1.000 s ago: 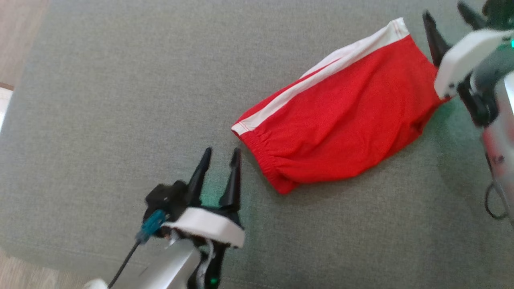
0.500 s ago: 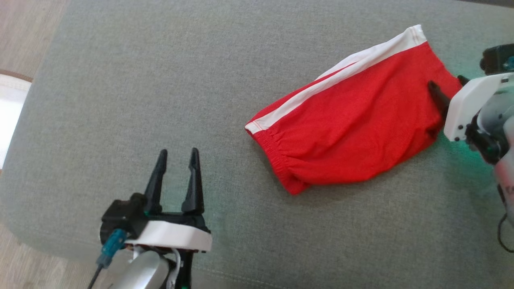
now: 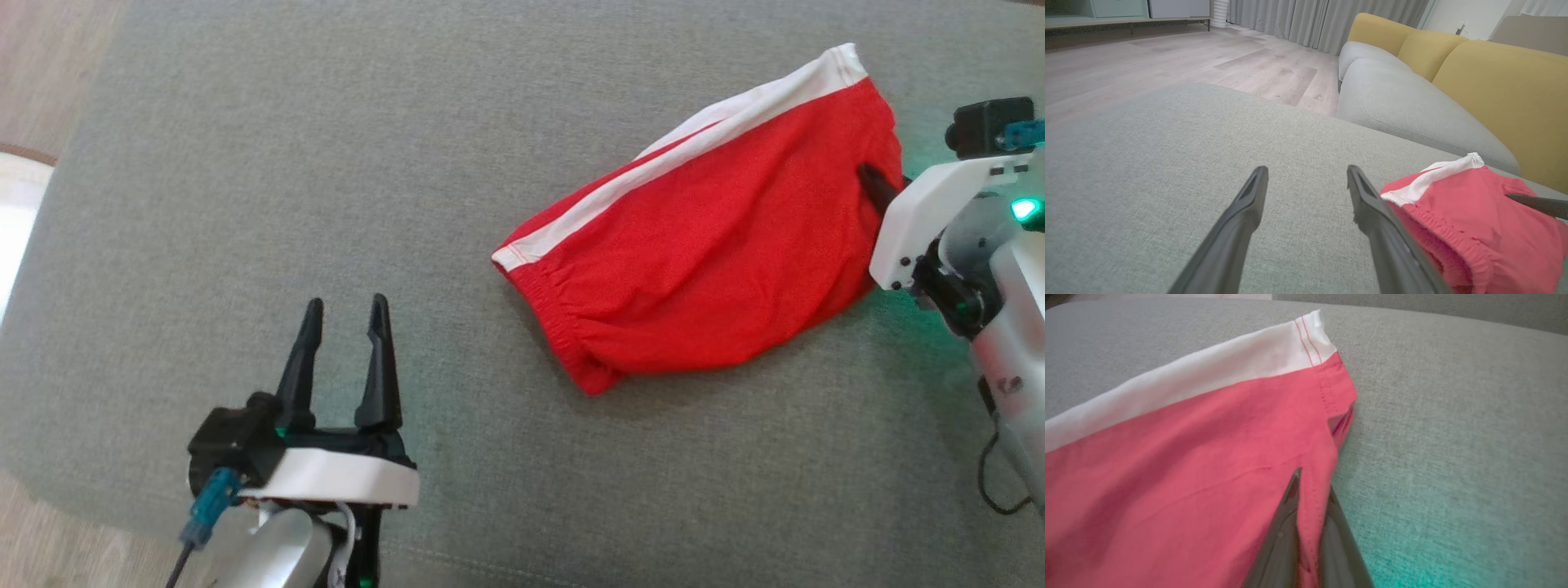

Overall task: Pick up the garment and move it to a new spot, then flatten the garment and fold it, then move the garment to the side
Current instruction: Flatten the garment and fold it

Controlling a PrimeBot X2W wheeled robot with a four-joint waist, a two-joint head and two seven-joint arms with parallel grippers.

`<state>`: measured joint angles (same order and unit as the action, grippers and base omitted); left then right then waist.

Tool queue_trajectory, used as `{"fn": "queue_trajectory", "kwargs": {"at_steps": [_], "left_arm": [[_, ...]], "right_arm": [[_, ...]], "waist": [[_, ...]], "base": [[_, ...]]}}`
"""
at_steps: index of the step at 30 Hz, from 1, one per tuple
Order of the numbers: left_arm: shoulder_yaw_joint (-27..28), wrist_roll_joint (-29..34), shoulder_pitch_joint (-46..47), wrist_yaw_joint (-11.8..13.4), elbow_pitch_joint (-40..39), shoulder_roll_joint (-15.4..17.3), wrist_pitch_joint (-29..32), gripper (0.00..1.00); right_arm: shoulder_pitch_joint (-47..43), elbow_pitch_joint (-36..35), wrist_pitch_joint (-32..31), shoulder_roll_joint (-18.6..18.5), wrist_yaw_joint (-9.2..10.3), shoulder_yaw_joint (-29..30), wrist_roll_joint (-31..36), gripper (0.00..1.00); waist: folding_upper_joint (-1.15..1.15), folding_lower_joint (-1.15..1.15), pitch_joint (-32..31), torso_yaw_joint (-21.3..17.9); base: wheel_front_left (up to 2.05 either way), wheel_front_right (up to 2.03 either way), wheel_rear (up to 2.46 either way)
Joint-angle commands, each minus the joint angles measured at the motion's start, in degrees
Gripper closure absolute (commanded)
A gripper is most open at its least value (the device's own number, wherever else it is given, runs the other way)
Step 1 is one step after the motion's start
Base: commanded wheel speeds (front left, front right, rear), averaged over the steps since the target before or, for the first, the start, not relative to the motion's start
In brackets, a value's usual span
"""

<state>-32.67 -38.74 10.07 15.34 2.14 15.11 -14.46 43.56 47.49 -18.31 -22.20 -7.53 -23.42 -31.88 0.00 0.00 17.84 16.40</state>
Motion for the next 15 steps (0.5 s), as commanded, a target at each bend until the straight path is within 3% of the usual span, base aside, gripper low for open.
{"fn": "queue_trajectory", "kwargs": {"at_steps": [1, 8, 15], "left_arm": [[2.9, 0.8, 0.3, -0.1, -1.6, 0.8, -0.5, 0.0], [3.2, 0.9, -0.4, -0.4, -1.2, 0.8, -0.5, 0.0], [3.0, 0.7, -1.3, -0.4, -1.1, 1.5, -0.1, 0.0]], "right_arm": [[0.6, -0.4, 1.8, 0.7, 0.04, -0.3, 0.2, 1.0], [-1.5, -0.2, 10.6, 1.9, 0.04, 4.4, 0.5, 1.0], [-11.1, -4.6, 17.4, 5.8, 0.04, 10.6, 1.2, 1.0]], "waist": [[0.0, 0.0, -0.2, -0.7], [0.0, 0.0, -3.1, -3.7], [0.0, 0.0, -7.4, -8.8]], "base": [[0.0, 0.0, 0.0], [0.0, 0.0, 0.0], [0.0, 0.0, 0.0]]}}
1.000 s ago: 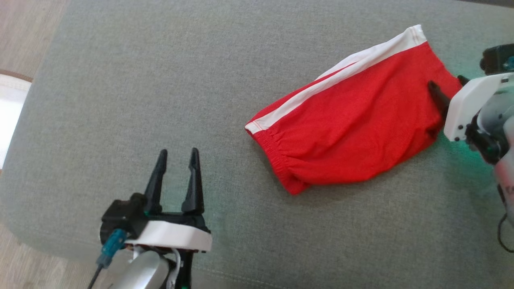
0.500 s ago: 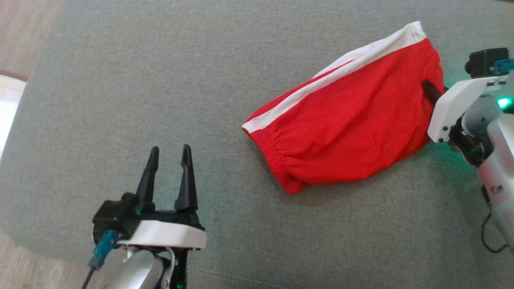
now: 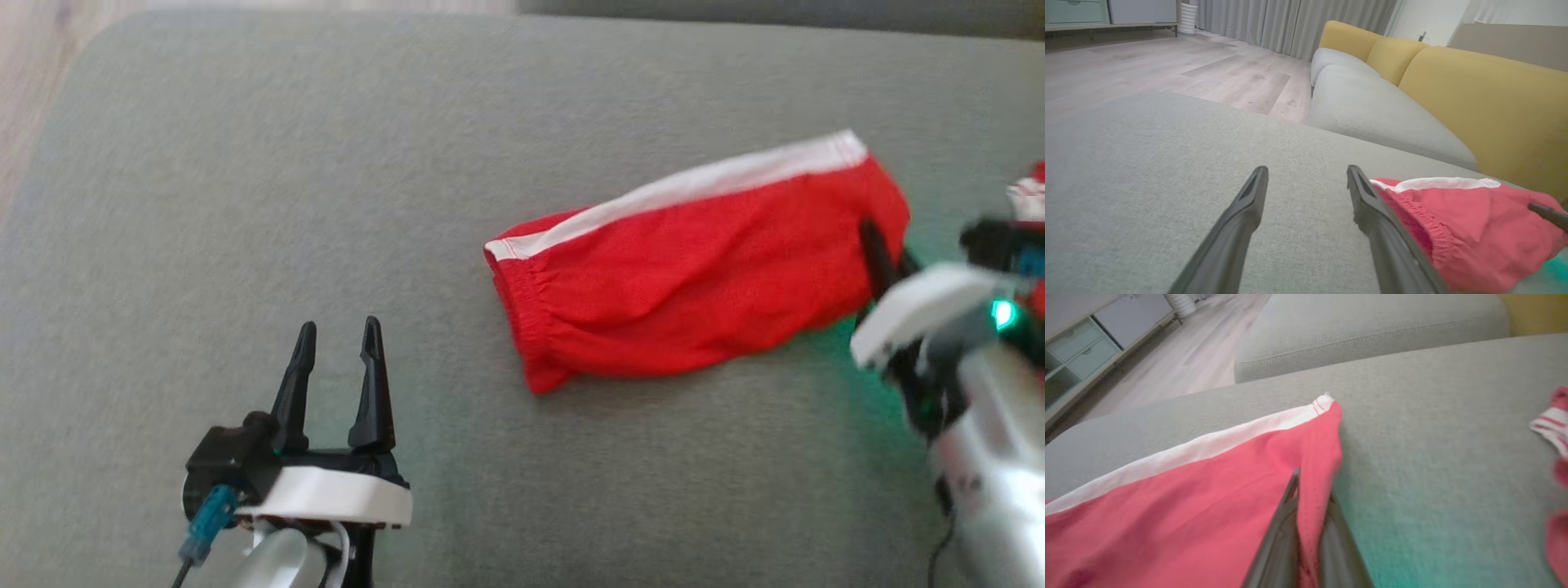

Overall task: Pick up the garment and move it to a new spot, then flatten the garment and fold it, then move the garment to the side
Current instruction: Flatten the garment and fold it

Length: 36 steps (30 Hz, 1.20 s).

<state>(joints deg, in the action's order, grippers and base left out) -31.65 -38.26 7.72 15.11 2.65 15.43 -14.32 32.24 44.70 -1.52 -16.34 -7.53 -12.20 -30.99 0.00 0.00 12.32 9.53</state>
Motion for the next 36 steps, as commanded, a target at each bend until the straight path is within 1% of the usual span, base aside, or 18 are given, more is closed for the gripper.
{"fn": "queue_trajectory", "kwargs": {"at_steps": [1, 2, 3, 5, 9, 15, 19, 22, 27, 28, 29, 31, 32, 36], "left_arm": [[1.9, 0.2, 0.9, -0.1, -1.8, 1.3, -0.1, 0.0], [1.9, 0.2, 0.8, -0.1, -1.9, 1.4, 0.0, 0.0], [1.8, 0.1, 0.6, 0.1, -2.2, 1.7, 0.4, 0.0], [1.8, 0.1, 0.3, 0.3, -2.5, 2.0, 0.7, 0.0], [1.7, 0.0, -0.1, 0.7, -3.3, 2.3, 1.2, 0.0], [1.3, 0.1, 0.2, 0.8, -3.8, 2.3, 1.7, 0.0], [1.5, -0.2, 0.4, 0.8, -3.8, 1.8, 1.4, 0.0], [1.8, -0.4, 0.3, 0.7, -3.5, 1.5, 1.1, 0.0], [1.7, -0.4, 0.4, 0.4, -3.0, 0.8, 0.7, 0.0], [1.6, -0.4, 0.5, 0.3, -2.9, 0.7, 0.7, 0.0], [1.6, -0.4, 0.7, 0.2, -2.7, 0.5, 0.6, 0.0], [1.6, -0.4, 0.9, 0.1, -2.5, 0.3, 0.5, 0.0], [1.6, -0.4, 0.9, 0.1, -2.5, 0.3, 0.5, 0.0], [1.7, -0.5, 0.8, 0.0, -2.2, 0.0, 0.3, 0.0]], "right_arm": [[-1.5, -2.5, 1.4, 0.5, 0.04, 0.6, 0.9, 1.0], [-3.3, -3.4, 2.0, 1.3, 0.04, 1.6, 1.5, 1.0], [-6.9, -5.2, 2.7, 3.1, 0.04, 3.9, 2.7, 1.0], [-10.3, -7.5, 2.9, 5.0, 0.04, 6.4, 3.7, 1.0], [-15.4, -12.9, 1.6, 8.3, 0.04, 10.9, 6.2, 1.0], [-17.9, -19.9, -2.9, 10.8, 0.04, 15.2, 10.8, 1.0], [-17.5, -24.1, -5.4, 12.0, 0.04, 15.5, 13.4, 1.0], [-16.1, -27.1, -7.2, 12.8, 0.04, 12.7, 14.4, 1.0], [-13.1, -30.1, -10.2, 13.4, 0.04, 2.4, 13.4, 1.0], [-12.5, -30.2, -10.6, 13.4, 0.04, -0.1, 12.6, 1.0], [-11.4, -30.0, -11.2, 13.4, 0.04, -5.1, 11.2, 1.0], [-10.4, -29.5, -11.8, 13.4, 0.04, -9.3, 9.3, 1.0], [-10.4, -29.5, -11.8, 13.4, 0.04, -9.3, 9.3, 1.0], [-9.0, -26.6, -13.3, 13.5, 0.04, -14.9, 8.2, 1.0]], "waist": [[0.0, 0.0, -2.3, -2.5], [0.0, 0.0, -2.9, -3.2], [0.0, 0.0, -3.8, -4.3], [0.0, 0.0, -4.4, -5.1], [0.0, 0.0, -4.9, -6.2], [0.0, 0.0, -4.5, -5.9], [0.0, 0.0, -4.2, -4.7], [0.0, 0.0, -4.2, -3.8], [0.0, 0.0, -4.1, -2.2], [0.0, 0.0, -4.0, -1.8], [0.0, 0.0, -3.9, -1.1], [0.0, 0.0, -3.7, -0.5], [0.0, 0.0, -3.7, -0.5], [0.0, 0.0, -3.5, 0.6]], "base": [[0.0, 0.0, 0.0], [0.0, 0.0, 0.0], [0.0, 0.0, 0.0], [0.0, 0.0, 0.0], [0.0, 0.0, 0.0], [0.0, 0.0, 0.0], [0.0, 0.0, 0.0], [0.0, 0.0, 0.0], [0.0, 0.0, 0.0], [0.0, 0.0, 0.0], [0.0, 0.0, 0.0], [0.0, 0.0, 0.0], [0.0, 0.0, 0.0], [0.0, 0.0, 0.0]]}}
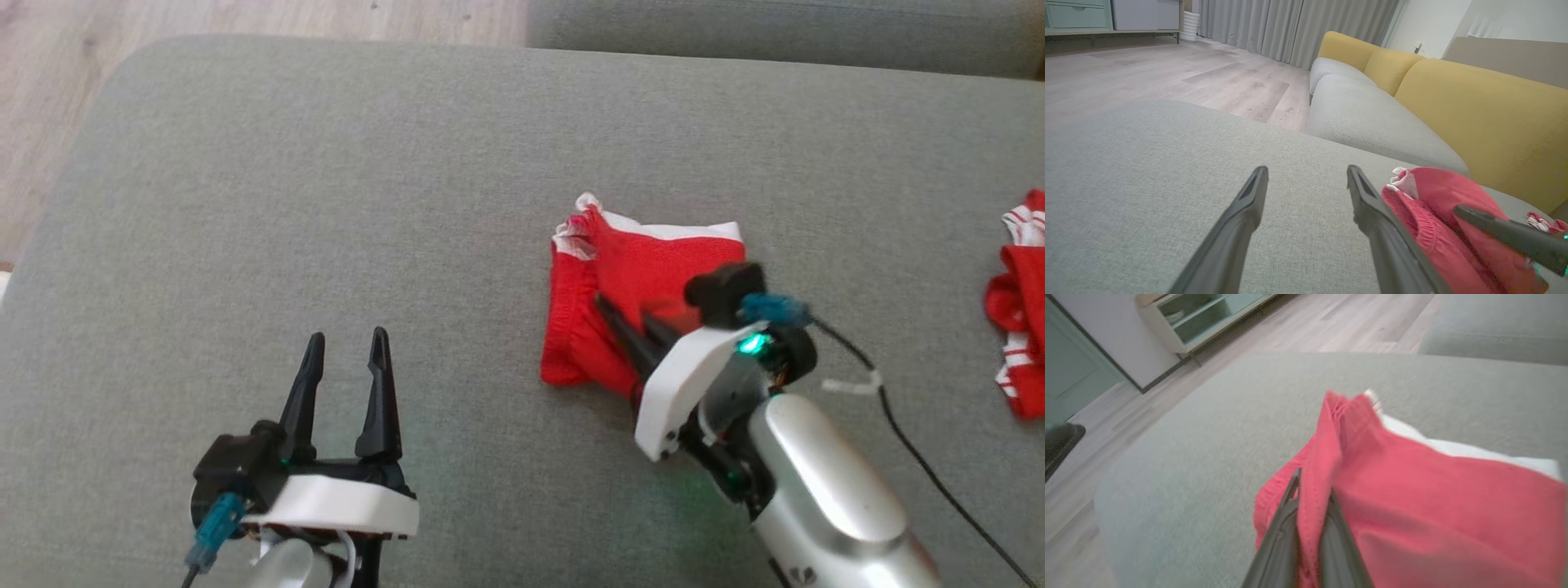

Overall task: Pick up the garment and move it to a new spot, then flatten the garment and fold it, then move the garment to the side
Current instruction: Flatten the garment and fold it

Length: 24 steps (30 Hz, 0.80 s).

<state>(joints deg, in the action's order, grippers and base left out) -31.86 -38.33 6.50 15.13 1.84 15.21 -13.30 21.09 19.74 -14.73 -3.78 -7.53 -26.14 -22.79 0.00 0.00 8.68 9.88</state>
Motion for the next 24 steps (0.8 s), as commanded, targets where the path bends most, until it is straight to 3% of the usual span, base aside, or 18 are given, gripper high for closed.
{"fn": "queue_trajectory", "kwargs": {"at_steps": [1, 6, 7, 8, 11, 12, 13, 19, 24], "left_arm": [[1.9, -0.4, 2.1, -0.1, -1.3, 0.1, -0.8, 0.0], [2.3, -0.5, 1.7, -0.2, -1.0, 0.0, -1.0, 0.0], [2.4, -0.5, 1.6, -0.2, -0.9, 0.0, -1.0, 0.0], [2.4, -0.5, 1.5, -0.3, -0.8, 0.0, -1.1, 0.0], [2.3, -0.4, 1.3, -0.3, -0.7, -0.1, -1.1, 0.0], [2.2, -0.4, 1.3, -0.4, -0.7, -0.2, -1.1, 0.0], [2.2, -0.3, 1.3, -0.4, -0.6, -0.2, -1.2, 0.0], [1.9, -0.3, 1.1, -0.3, -0.5, 0.0, -1.1, 0.0], [1.6, -0.3, 0.8, -0.2, -0.5, 0.1, -1.0, 0.0]], "right_arm": [[2.3, -0.9, -0.2, 0.9, 0.04, -1.8, 0.2, 1.0], [2.8, 1.1, 0.9, 0.9, 0.04, -3.8, -0.6, 1.0], [2.9, 1.2, 1.3, 0.9, 0.04, -4.2, -0.6, 0.93], [3.0, 1.3, 1.7, 0.9, 0.04, -4.6, -0.7, 0.75], [2.8, 1.4, 2.4, 0.9, 0.04, -6.2, -1.2, 0.42], [2.6, 1.3, 2.5, 0.9, 0.04, -6.8, -1.4, 0.24], [2.4, 1.2, 2.6, 0.9, 0.04, -7.4, -1.5, 0.0], [1.4, 0.0, 4.9, 0.9, 0.04, -8.1, -1.7, 0.0], [0.2, -2.6, 8.2, 0.9, 0.04, -3.9, -0.9, 0.0]], "waist": [[0.0, 0.0, 0.2, 0.5], [0.0, 0.0, 0.0, 0.9], [0.0, 0.0, 0.0, 0.9], [0.0, 0.0, -0.1, 0.8], [0.0, 0.0, -0.5, 0.6], [0.0, 0.0, -0.5, 0.5], [0.0, 0.0, -0.6, 0.3], [0.0, 0.0, -1.1, -0.3], [0.0, 0.0, -1.5, -0.5]], "base": [[0.0, 0.0, 0.0], [0.0, 0.0, 0.0], [0.0, 0.0, 0.0], [0.0, 0.0, 0.0], [0.0, 0.0, 0.0], [0.0, 0.0, 0.0], [0.0, 0.0, 0.0], [0.0, 0.0, 0.0], [0.0, 0.0, 0.0]]}}
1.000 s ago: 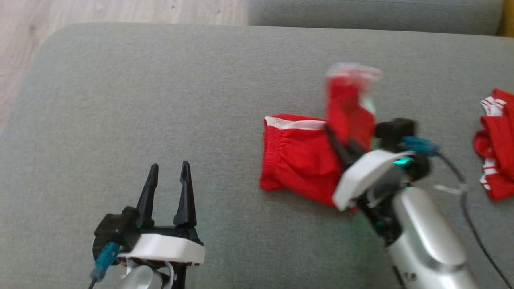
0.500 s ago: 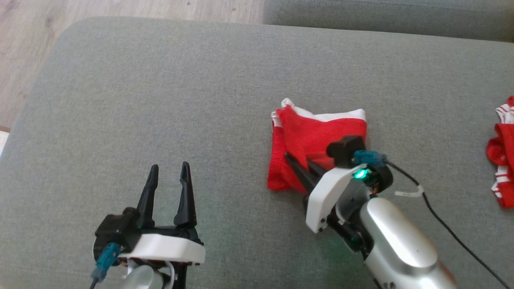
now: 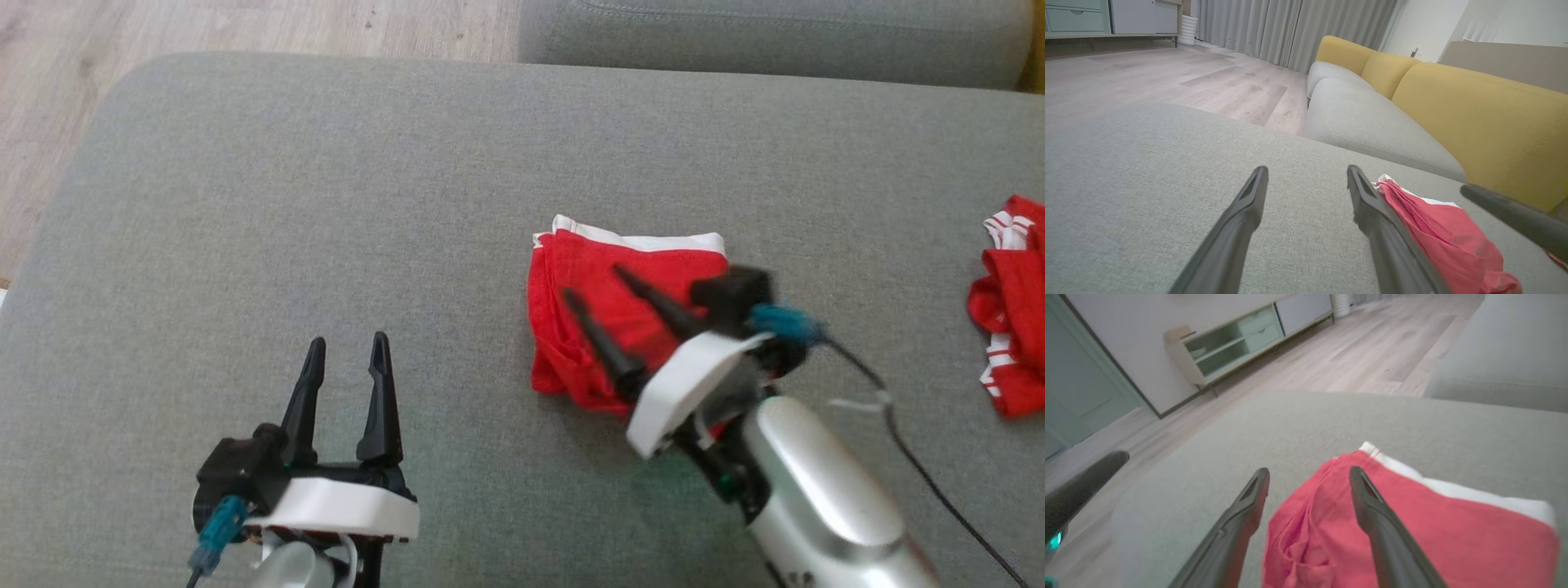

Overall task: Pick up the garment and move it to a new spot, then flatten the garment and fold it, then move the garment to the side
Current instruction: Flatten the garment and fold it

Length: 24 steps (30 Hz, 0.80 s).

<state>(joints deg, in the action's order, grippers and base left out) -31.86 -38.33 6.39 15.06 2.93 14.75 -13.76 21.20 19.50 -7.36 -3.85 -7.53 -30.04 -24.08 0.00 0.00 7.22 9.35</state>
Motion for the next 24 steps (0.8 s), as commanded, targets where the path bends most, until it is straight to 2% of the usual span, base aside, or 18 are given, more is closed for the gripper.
{"fn": "queue_trajectory", "kwargs": {"at_steps": [1, 6, 10, 11, 12, 13, 15, 16, 17, 24], "left_arm": [[1.5, -0.3, 0.8, 0.0, -1.6, 0.6, -0.5, 0.0], [1.3, -0.3, 0.6, 0.1, -1.6, 0.8, -0.5, 0.0], [1.1, -0.2, 0.6, 0.1, -1.8, 0.8, -0.4, 0.0], [1.0, -0.2, 0.6, 0.1, -1.8, 0.8, -0.4, 0.0], [1.0, -0.2, 0.6, 0.1, -1.8, 0.8, -0.4, 0.0], [0.9, -0.2, 0.7, 0.1, -1.8, 0.8, -0.4, 0.0], [0.8, -0.2, 0.9, 0.1, -1.8, 0.8, -0.3, 0.0], [0.8, -0.2, 0.9, 0.1, -1.8, 0.8, -0.3, 0.0], [0.8, -0.2, 1.1, 0.0, -1.8, 0.8, -0.3, 0.0], [1.2, -0.4, 1.3, 0.1, -1.6, 0.8, -0.4, 0.0]], "right_arm": [[-0.2, -2.8, 1.6, 1.0, 0.04, 1.6, 0.9, 0.0], [-1.3, -3.9, 4.3, 1.0, 0.04, 9.8, 5.6, 0.0], [-1.7, -2.6, 5.2, 1.0, 0.04, 12.9, 12.1, 0.0], [-1.9, -1.8, 5.0, 1.0, 0.04, 12.7, 13.5, 0.32], [-1.9, -0.9, 5.1, 0.9, 0.04, 12.2, 14.9, 0.6], [-2.0, 0.1, 5.2, 0.9, 0.04, 11.6, 16.0, 0.67], [-2.1, 2.6, 5.2, 0.9, 0.04, 9.9, 17.5, 0.95], [-2.1, 2.6, 5.2, 0.9, 0.04, 9.9, 17.5, 0.95], [-2.0, 3.8, 5.5, 0.9, 0.04, 9.1, 18.1, 1.0], [-2.0, 9.4, 6.6, 1.0, 0.04, 1.2, 15.4, 1.0]], "waist": [[0.0, 0.0, -0.2, 0.0], [0.0, 0.0, -0.4, -0.1], [0.0, 0.0, -0.3, -0.1], [0.0, 0.0, -0.2, 0.0], [0.0, 0.0, -0.1, 0.0], [0.0, 0.0, 0.1, 0.1], [0.0, 0.0, 0.4, 0.4], [0.0, 0.0, 0.4, 0.4], [0.0, 0.0, 0.5, 0.6], [0.0, 0.0, 1.1, 1.6]], "base": [[0.0, 0.0, 0.0], [0.0, 0.0, 0.0], [0.0, 0.0, 0.0], [0.0, 0.0, 0.0], [0.0, 0.0, 0.0], [0.0, 0.0, 0.0], [0.0, 0.0, 0.0], [0.0, 0.0, 0.0], [0.0, 0.0, 0.0], [0.0, 0.0, 0.0]]}}
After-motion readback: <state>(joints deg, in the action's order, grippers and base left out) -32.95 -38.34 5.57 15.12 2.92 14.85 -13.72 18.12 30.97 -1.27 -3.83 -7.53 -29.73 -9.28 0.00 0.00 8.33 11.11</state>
